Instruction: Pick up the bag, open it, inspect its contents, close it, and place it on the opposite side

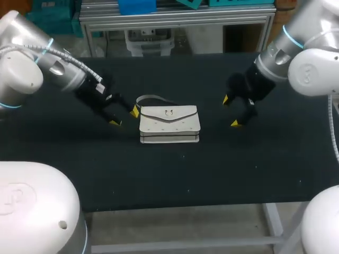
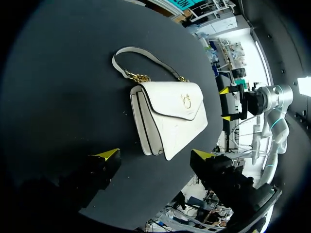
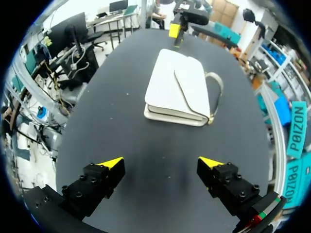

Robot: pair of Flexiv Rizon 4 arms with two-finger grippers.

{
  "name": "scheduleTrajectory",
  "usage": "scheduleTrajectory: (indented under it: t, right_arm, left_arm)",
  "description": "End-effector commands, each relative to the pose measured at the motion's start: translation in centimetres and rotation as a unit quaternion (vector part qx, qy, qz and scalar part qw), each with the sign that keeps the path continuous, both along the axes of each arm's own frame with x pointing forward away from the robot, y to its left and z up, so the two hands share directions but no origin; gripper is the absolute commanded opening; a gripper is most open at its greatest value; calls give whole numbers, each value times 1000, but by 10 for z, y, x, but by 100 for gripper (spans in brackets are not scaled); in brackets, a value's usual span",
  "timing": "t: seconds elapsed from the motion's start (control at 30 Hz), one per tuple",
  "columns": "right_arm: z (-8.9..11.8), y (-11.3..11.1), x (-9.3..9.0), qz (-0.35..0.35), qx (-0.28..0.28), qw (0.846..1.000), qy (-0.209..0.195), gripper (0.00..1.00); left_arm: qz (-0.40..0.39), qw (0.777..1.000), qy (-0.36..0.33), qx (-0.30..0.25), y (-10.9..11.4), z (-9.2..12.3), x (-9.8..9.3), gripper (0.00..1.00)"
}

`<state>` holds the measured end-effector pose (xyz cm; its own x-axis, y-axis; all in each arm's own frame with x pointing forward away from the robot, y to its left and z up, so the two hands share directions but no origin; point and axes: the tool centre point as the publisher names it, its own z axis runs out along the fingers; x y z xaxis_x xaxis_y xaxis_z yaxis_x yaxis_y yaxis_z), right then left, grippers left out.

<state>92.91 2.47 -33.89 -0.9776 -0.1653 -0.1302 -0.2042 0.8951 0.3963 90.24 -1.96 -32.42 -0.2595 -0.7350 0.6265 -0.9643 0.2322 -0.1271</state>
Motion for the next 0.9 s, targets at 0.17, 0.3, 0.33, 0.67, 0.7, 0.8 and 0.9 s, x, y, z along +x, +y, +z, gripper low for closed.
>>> scheduleTrajectory:
  t: [0.17, 0.3, 0.33, 0.67, 0.7, 0.8, 0.9]
  right_arm:
    - [14, 18, -16, -22, -18, 999, -47, 100]
    - [15, 27, -19, -23, -20, 998, -56, 100]
    - [16, 29, -20, -22, -18, 998, -58, 100]
    - [13, 46, -24, -20, -6, 998, -59, 100]
    - [13, 49, -25, -18, -5, 998, -57, 100]
    - [12, 55, -25, -15, 0, 998, -53, 100]
    - [11, 62, -25, -14, 2, 999, -51, 100]
  left_arm:
    - [-101, 990, -53, 80, 30, 41, 17, 100]
    - [-155, 980, -82, 95, 38, 49, 18, 100]
    - [-152, 979, -93, 95, 39, 51, 18, 100]
    - [-207, 954, -198, 89, 39, 65, 15, 100]
    - [-220, 948, -212, 89, 38, 65, 13, 100]
    - [-244, 937, -237, 81, 35, 68, 9, 100]
    - [-245, 937, -237, 77, 33, 70, 9, 100]
